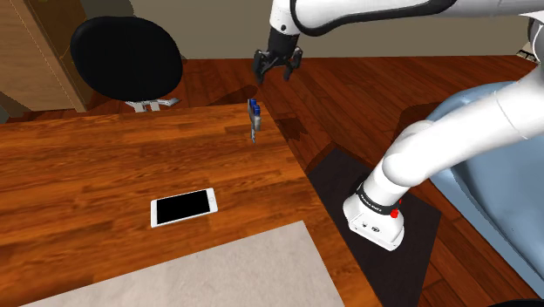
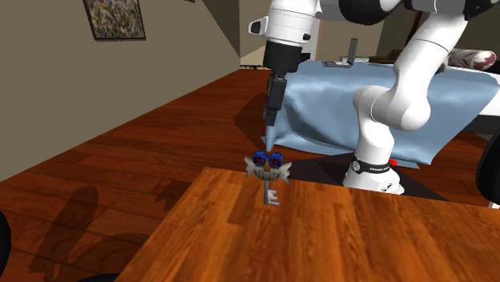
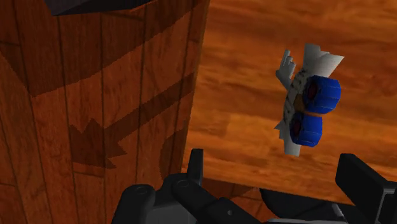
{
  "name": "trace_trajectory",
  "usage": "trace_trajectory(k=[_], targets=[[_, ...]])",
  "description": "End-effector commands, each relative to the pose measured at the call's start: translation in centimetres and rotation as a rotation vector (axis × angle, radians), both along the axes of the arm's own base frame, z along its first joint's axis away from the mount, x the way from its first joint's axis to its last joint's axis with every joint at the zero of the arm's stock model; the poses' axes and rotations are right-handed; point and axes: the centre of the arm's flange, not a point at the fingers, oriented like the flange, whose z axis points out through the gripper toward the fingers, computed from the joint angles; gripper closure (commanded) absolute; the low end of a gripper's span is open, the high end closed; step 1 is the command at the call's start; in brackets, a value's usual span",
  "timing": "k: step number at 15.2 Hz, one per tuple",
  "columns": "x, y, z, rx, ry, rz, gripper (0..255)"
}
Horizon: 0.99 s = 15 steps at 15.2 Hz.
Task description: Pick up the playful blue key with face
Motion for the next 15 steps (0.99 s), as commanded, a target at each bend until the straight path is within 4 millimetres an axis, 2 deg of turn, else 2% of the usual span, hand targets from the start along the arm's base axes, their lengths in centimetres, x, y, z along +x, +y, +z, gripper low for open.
trace_trajectory(k=[1,6,7,14,15], targets=[[1.7,1.0,-1.7,0.009,0.007,-0.048,0],[5.9,3.3,-6.6,0.026,0.027,-0.160,0],[5.9,3.3,-6.7,0.027,0.027,-0.161,0],[5.9,3.3,-10.7,0.027,0.027,-0.161,0],[5.9,3.3,-10.7,0.027,0.027,-0.161,0]])
